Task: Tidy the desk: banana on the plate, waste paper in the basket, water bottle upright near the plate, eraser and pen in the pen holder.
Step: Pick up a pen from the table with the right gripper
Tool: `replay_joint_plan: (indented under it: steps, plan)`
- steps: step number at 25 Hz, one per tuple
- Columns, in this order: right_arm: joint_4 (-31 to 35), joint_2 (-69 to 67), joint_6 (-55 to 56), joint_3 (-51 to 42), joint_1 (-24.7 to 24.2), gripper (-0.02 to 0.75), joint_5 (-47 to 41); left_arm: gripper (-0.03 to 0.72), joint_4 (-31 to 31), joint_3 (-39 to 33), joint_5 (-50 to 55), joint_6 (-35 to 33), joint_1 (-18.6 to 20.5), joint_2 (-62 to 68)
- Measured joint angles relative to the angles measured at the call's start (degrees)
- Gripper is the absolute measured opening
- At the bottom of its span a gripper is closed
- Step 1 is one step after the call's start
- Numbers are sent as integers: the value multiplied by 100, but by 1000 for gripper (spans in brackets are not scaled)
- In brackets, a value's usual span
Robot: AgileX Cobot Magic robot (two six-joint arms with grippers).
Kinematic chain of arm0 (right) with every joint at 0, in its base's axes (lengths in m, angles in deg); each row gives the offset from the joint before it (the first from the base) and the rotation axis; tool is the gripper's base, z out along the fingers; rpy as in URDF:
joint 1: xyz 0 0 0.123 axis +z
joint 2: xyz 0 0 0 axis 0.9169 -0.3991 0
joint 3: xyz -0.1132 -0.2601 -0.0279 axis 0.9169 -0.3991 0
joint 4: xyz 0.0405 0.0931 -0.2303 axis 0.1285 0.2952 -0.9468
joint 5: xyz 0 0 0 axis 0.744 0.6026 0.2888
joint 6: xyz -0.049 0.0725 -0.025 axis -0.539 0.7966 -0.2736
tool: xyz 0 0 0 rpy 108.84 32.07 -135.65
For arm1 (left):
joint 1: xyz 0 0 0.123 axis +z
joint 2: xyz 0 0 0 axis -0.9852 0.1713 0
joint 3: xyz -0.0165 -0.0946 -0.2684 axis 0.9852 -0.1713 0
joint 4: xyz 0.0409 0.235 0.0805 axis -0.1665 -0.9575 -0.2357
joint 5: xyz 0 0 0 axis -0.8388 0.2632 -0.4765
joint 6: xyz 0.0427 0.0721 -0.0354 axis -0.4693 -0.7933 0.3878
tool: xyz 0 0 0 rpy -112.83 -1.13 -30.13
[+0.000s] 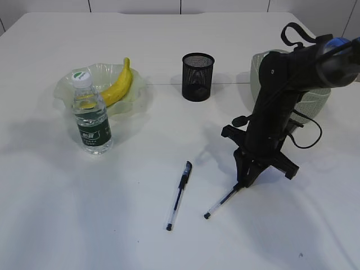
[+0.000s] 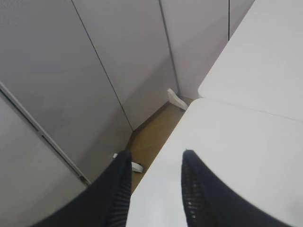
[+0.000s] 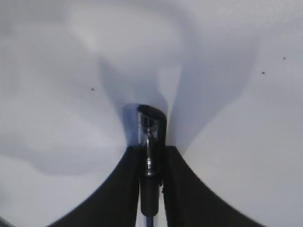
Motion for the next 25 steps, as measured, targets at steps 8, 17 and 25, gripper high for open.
replay_joint_plan:
  steps: [8, 17, 25]
  plan:
    - [-172, 0, -208, 41, 0, 113, 110, 244, 0, 0, 0, 0, 0, 0]
    - [-366, -54, -466, 328, 0, 111, 386, 244, 0, 0, 0, 0, 0, 0]
    - [-728, -54, -1057, 557, 0, 111, 540, 244, 0, 0, 0, 0, 0, 0]
